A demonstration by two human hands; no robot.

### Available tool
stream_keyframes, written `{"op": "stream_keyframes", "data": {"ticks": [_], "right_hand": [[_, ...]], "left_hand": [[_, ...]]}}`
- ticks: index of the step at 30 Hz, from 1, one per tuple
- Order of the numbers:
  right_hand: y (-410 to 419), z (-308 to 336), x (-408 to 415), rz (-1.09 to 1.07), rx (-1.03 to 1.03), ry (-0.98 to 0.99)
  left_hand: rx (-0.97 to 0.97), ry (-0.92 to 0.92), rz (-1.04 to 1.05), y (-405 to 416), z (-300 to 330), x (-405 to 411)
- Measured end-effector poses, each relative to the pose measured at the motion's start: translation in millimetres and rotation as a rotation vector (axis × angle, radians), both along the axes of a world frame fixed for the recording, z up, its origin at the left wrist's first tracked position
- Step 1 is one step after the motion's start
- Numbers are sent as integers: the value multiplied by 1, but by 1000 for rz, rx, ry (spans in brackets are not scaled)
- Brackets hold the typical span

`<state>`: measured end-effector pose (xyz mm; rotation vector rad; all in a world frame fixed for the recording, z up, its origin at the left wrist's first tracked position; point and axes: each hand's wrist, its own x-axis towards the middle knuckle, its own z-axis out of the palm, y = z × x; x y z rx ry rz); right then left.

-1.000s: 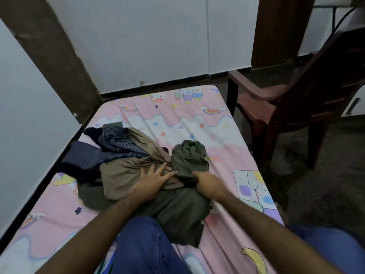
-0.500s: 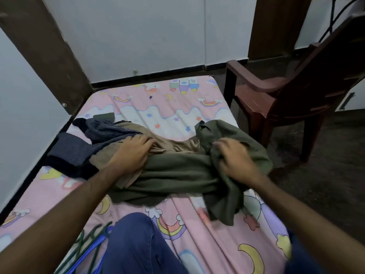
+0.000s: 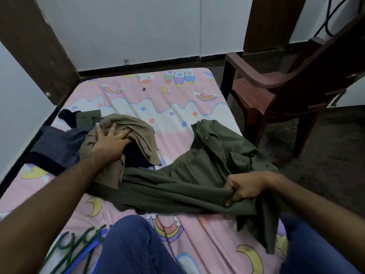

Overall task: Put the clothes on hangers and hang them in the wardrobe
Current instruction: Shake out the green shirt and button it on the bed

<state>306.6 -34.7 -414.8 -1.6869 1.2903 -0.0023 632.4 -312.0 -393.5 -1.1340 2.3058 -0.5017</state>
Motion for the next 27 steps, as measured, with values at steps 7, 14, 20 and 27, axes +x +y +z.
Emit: {"op": "stream_keyframes", "data": {"ticks": [7, 14, 20, 27], "right_hand": [[-33, -11, 65, 112, -157, 388], [-64, -53, 201, -148, -455, 233], [-32, -2, 106, 72, -274, -52], [39, 0, 16, -135, 331, 28]], "left_hand": [[23, 56, -672, 8, -21, 26], [290, -147, -567, 38, -40, 24], [129, -237, -501, 9, -23, 52], [95, -179, -366, 28, -39, 13]]}}
